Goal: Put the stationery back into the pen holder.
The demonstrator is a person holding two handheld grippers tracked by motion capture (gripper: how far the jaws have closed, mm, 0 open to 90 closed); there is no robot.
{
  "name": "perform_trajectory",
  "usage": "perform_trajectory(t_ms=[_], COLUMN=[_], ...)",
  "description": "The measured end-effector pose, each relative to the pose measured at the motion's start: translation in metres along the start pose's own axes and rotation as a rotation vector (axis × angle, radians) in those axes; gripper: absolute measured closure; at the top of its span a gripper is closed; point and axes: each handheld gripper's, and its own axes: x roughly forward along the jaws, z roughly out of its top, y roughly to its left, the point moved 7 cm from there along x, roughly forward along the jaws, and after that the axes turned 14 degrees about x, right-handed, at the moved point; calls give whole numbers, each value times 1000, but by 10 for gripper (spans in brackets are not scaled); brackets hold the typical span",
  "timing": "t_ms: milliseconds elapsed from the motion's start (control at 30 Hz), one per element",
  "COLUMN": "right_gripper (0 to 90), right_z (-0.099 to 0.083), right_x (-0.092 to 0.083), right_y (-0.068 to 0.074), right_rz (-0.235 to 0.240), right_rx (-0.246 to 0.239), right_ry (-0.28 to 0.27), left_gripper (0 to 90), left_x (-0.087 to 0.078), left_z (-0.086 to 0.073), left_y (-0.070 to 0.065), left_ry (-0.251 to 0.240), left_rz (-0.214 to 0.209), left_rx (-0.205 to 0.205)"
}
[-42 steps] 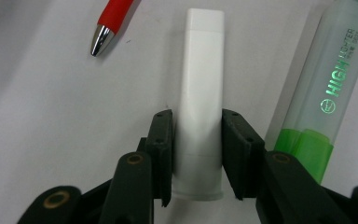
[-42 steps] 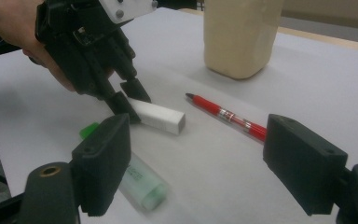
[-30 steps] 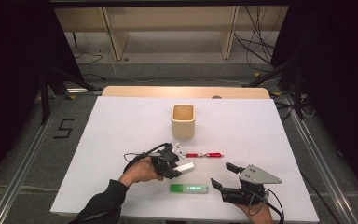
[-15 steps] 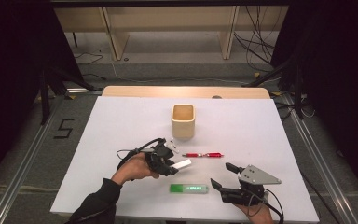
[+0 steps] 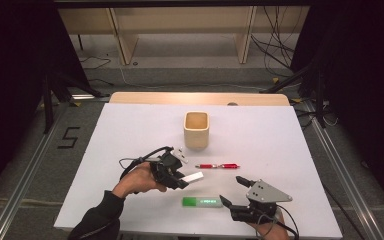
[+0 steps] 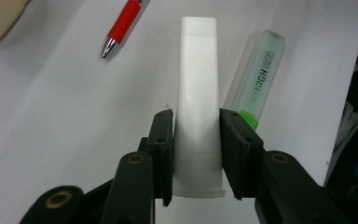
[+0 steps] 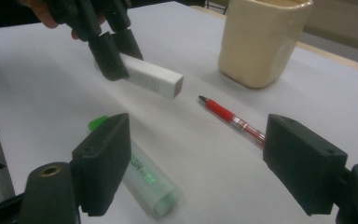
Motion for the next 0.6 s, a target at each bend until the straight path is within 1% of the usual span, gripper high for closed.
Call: perform_trajectory(t_ms=[67,167,233,367,533,600], right_gripper=[243,243,245,260,260,260], right_z=[1,2,3,7,5,4], right_x=[2,5,8,10,15,18], right_y=[6,15,19,31,41,43], right_rz=[-3,-11,-20,-50,-83,-98], right_rx=[-41,-103,-145,-263,-390,-429], right_ry=[0,12,10,-13,-11,-8], left_gripper=[671,671,671,671,671,671], left_x=[-2,-3,-4,-6,-6,-6], left_z=[1,3,4,6,11,12], left_y=[-2,-5,-6,-9,-15,-17], left_ry=[2,9,7,2,7,9], left_rz=[-12,-17,-24,-33,-43,-46], left_rx=[-3,1,-1,-8,10,19])
